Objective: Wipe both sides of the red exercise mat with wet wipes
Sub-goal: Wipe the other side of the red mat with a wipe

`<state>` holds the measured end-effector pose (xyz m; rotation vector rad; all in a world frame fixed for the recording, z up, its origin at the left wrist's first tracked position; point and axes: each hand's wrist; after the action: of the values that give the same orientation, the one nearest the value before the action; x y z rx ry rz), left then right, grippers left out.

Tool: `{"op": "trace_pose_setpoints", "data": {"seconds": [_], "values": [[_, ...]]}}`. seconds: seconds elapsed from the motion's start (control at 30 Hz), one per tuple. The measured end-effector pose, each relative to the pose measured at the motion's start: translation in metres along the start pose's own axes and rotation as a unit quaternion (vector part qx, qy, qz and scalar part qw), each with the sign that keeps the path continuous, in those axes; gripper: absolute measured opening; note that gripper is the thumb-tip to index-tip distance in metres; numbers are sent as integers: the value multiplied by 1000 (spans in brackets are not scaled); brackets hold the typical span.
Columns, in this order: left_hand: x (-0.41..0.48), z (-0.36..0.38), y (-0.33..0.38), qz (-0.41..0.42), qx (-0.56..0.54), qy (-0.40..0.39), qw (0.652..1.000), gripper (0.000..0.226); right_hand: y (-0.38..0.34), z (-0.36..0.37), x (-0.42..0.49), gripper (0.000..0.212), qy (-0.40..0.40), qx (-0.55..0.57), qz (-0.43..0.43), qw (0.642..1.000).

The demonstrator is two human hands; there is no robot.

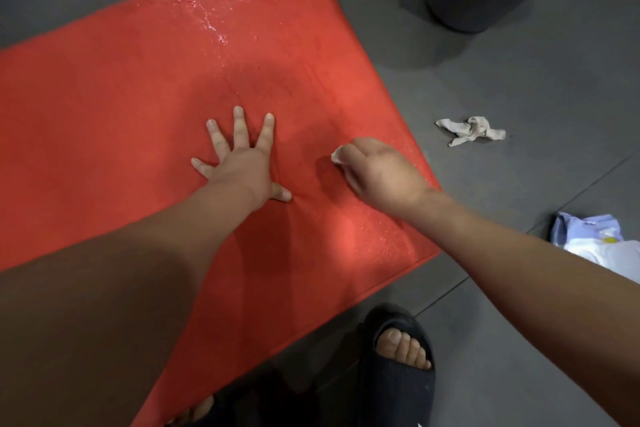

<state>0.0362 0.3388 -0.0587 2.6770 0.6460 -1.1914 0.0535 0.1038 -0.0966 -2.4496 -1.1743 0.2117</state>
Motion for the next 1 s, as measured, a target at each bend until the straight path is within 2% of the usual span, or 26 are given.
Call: {"op": "trace_pose_setpoints", "data": {"seconds": [0.07, 0.17, 0.2, 0.27, 0.33, 0.37, 0.4, 0.47, 0.53, 0.6, 0.63, 0.67, 0.73, 0.8, 0.83, 0.87, 0.9, 1.0], "values": [[-1, -1, 0, -3, 2, -1, 1000, 139, 18, -11, 10, 15, 51, -45, 72, 995], [-1, -3, 2, -5, 2, -3, 1000, 140, 40, -26, 24, 10, 126, -112, 249, 954], [-1, -3, 2, -5, 1, -5, 1000, 140, 38, -25, 27, 11, 130, -116, 258, 950], [-1, -3, 3, -6, 2, -7, 1000, 140, 17, -13, 30, 13, 111, -68, 190, 973], [0, -3, 2, -6, 3, -8, 1000, 141, -5, 2, 24, 21, 39, -5, 50, 998], [0, -3, 2, -6, 2, -9, 1000, 141, -8, 4, 21, 24, 2, -5, -4, 1000], [0, -3, 1, -6, 3, -10, 1000, 141, -3, 2, 21, 24, -12, -17, -24, 999], [0, -4, 2, -6, 5, -11, 1000, 141, 18, -8, 24, 20, 36, -57, 46, 997], [0, -5, 3, -9, 6, -15, 1000, 141, 40, -21, 28, 13, 112, -99, 178, 973], [-1, -5, 4, -12, 7, -18, 1000, 141, 50, -28, 32, 15, 134, -126, 284, 941], [-1, -6, 5, -13, 8, -19, 1000, 141, 46, -27, 35, 15, 137, -129, 302, 934], [-1, -6, 6, -14, 9, -21, 1000, 141, 38, -21, 39, 15, 143, -122, 287, 939], [1, -6, 6, -17, 12, -22, 1000, 141, 11, -4, 43, 18, 118, -69, 172, 976], [2, -5, 5, -17, 15, -19, 1000, 142, -11, 12, 41, 23, 32, -16, 21, 999], [2, -5, 5, -16, 16, -18, 1000, 141, -12, 10, 42, 23, -1, -15, -23, 1000], [2, -5, 5, -16, 16, -18, 1000, 141, -5, 5, 44, 22, -4, -22, -32, 999], [2, -5, 5, -15, 16, -20, 1000, 141, 4, -3, 47, 22, 6, -38, -1, 999], [3, -7, 4, -17, 13, -31, 999, 143, 37, -31, 59, 19, 77, -90, 192, 974]]}}
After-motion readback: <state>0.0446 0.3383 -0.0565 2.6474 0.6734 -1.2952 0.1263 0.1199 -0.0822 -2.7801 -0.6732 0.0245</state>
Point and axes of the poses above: each hand's wrist, its own x-axis towards the middle knuckle, its own z-axis out of the palm, y = z × x, and after that the axes turned 11 degrees about -z, right-handed
